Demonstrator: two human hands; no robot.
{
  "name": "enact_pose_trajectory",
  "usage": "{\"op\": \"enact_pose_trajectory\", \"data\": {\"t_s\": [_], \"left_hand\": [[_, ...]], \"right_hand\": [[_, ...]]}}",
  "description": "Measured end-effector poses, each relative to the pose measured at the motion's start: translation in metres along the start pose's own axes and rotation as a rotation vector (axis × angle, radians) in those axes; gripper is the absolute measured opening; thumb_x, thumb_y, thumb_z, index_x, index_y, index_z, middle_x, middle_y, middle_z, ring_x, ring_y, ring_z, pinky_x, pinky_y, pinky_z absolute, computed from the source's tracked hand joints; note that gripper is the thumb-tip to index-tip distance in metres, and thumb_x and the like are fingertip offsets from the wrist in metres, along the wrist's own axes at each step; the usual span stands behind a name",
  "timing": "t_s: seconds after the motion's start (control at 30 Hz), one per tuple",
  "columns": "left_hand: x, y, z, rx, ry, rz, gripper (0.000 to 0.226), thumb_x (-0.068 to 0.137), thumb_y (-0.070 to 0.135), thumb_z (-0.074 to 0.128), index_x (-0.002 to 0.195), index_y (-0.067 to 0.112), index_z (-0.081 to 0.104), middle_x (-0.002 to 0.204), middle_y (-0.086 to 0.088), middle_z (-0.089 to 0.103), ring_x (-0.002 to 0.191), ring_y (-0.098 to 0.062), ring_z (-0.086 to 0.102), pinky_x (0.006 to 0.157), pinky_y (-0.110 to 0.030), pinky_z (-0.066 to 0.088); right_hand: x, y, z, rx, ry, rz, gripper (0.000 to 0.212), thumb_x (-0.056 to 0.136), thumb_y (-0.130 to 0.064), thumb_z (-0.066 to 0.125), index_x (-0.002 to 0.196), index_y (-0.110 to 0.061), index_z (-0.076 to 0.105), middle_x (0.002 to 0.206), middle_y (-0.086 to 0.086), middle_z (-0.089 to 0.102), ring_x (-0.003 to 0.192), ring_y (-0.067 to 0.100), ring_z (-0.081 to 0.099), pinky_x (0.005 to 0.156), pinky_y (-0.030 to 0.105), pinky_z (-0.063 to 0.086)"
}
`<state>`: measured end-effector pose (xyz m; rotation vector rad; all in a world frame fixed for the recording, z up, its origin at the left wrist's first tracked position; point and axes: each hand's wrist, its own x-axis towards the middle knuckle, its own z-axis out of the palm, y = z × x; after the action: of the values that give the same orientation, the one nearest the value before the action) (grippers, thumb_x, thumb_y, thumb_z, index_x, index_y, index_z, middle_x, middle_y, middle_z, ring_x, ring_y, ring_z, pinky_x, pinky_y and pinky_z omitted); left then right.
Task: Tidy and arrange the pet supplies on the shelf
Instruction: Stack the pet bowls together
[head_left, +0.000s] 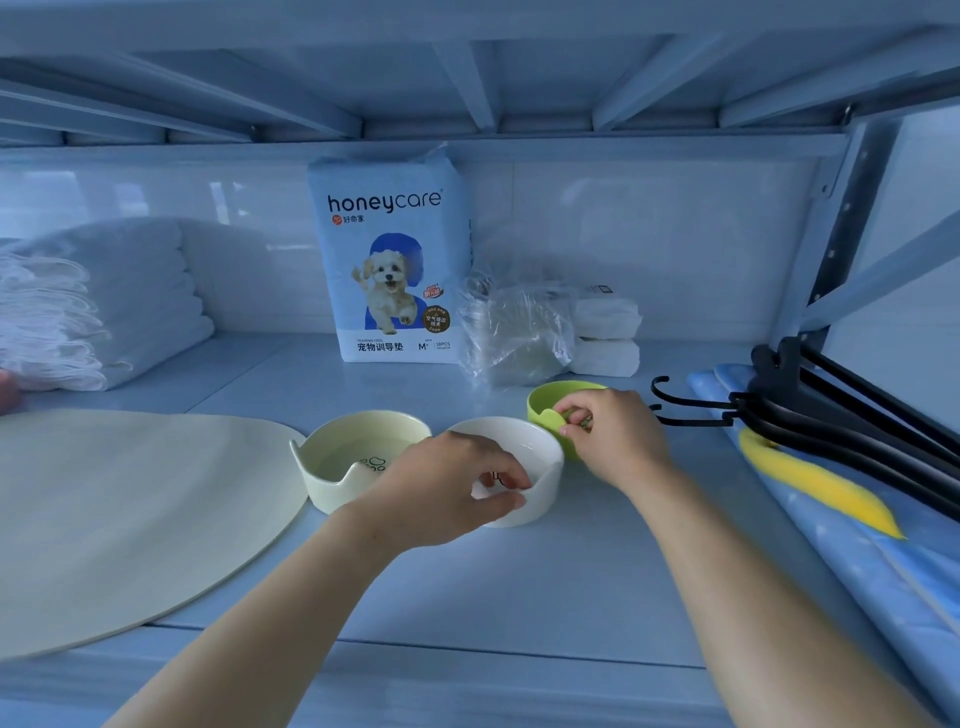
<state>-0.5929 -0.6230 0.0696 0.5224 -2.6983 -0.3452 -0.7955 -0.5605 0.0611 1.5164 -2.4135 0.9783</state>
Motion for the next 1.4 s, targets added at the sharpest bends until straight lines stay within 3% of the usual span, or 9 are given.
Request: {"op": "enact_pose_trajectory", "data": {"t_s": [0.17, 0.33, 0.5, 0.67, 1.0, 1.1, 1.2, 1.3, 1.4], "left_hand": [[0.015, -0.005, 0.006, 0.173, 0.067, -0.036, 0.017, 0.09, 0.041, 0.051, 0.104, 0.041, 0.061, 0.102, 0.022, 0.064, 0.093, -0.001, 0.056, 0.075, -0.027, 0.049], [0.032, -0.009, 0.013, 0.279, 0.119, -0.121, 0.021, 0.094, 0.034, 0.046, 0.111, 0.037, 0.058, 0.109, 0.013, 0.064, 0.097, -0.017, 0.059, 0.07, -0.025, 0.043], [0.063, -0.019, 0.018, 0.376, 0.113, -0.207, 0.022, 0.095, 0.027, 0.044, 0.113, 0.032, 0.057, 0.113, 0.008, 0.062, 0.101, -0.021, 0.057, 0.071, -0.023, 0.036], [0.082, -0.022, 0.036, 0.36, 0.16, -0.312, 0.023, 0.093, 0.017, 0.044, 0.11, 0.027, 0.056, 0.109, 0.004, 0.062, 0.097, -0.023, 0.057, 0.069, -0.026, 0.031], [0.079, -0.038, 0.051, 0.32, 0.239, -0.234, 0.031, 0.096, 0.019, 0.041, 0.122, 0.027, 0.056, 0.119, 0.006, 0.06, 0.108, -0.021, 0.052, 0.069, -0.026, 0.03], [0.08, -0.037, 0.052, 0.366, 0.253, -0.232, 0.032, 0.097, 0.02, 0.039, 0.124, 0.029, 0.054, 0.119, 0.007, 0.059, 0.109, -0.019, 0.051, 0.07, -0.024, 0.025], [0.078, -0.035, 0.051, 0.401, 0.285, -0.221, 0.031, 0.097, 0.023, 0.037, 0.123, 0.03, 0.054, 0.114, 0.007, 0.061, 0.107, -0.019, 0.051, 0.069, -0.024, 0.024], [0.076, -0.034, 0.05, 0.4, 0.291, -0.208, 0.031, 0.096, 0.024, 0.038, 0.122, 0.03, 0.055, 0.111, 0.007, 0.061, 0.105, -0.019, 0.051, 0.069, -0.025, 0.029], [0.074, -0.035, 0.05, 0.389, 0.275, -0.181, 0.04, 0.089, 0.018, 0.044, 0.126, 0.03, 0.052, 0.114, 0.007, 0.06, 0.107, -0.019, 0.051, 0.073, -0.026, 0.035]], "right_hand": [[0.0, 0.003, -0.001, -0.037, 0.027, 0.014, 0.012, 0.083, -0.027, 0.066, 0.094, -0.032, 0.068, 0.089, -0.012, 0.068, 0.076, 0.01, 0.055, 0.058, 0.021, 0.033], [0.001, 0.005, -0.001, -0.044, 0.017, 0.011, 0.013, 0.085, -0.027, 0.063, 0.097, -0.032, 0.066, 0.092, -0.012, 0.069, 0.084, 0.014, 0.06, 0.062, 0.023, 0.041], [0.003, 0.006, 0.0, -0.065, -0.001, -0.001, 0.016, 0.085, -0.027, 0.063, 0.101, -0.032, 0.064, 0.096, -0.012, 0.069, 0.086, 0.015, 0.061, 0.067, 0.025, 0.045], [0.003, 0.006, 0.002, -0.084, 0.012, -0.029, 0.019, 0.086, -0.023, 0.06, 0.103, -0.031, 0.063, 0.095, -0.009, 0.069, 0.088, 0.019, 0.061, 0.071, 0.028, 0.046], [0.006, 0.005, 0.01, -0.13, 0.064, -0.076, 0.022, 0.081, -0.004, 0.058, 0.094, -0.022, 0.058, 0.085, -0.007, 0.066, 0.078, 0.022, 0.056, 0.065, 0.027, 0.032], [0.01, 0.007, 0.014, -0.125, 0.068, -0.073, 0.027, 0.08, 0.0, 0.056, 0.095, -0.022, 0.055, 0.079, -0.011, 0.056, 0.071, 0.016, 0.042, 0.085, 0.028, 0.035], [0.011, 0.004, 0.015, -0.143, 0.007, -0.038, 0.033, 0.08, 0.004, 0.052, 0.096, -0.024, 0.047, 0.088, -0.009, 0.052, 0.077, 0.017, 0.04, 0.108, 0.038, 0.021], [0.012, -0.002, 0.016, -0.152, -0.058, -0.009, 0.036, 0.079, 0.004, 0.052, 0.104, -0.021, 0.046, 0.107, -0.003, 0.057, 0.097, 0.021, 0.054, 0.113, 0.047, 0.014], [0.012, -0.001, 0.017, -0.159, -0.057, -0.016, 0.04, 0.083, -0.004, 0.052, 0.119, -0.023, 0.05, 0.119, -0.007, 0.057, 0.112, 0.017, 0.053, 0.113, 0.047, 0.015]]}}
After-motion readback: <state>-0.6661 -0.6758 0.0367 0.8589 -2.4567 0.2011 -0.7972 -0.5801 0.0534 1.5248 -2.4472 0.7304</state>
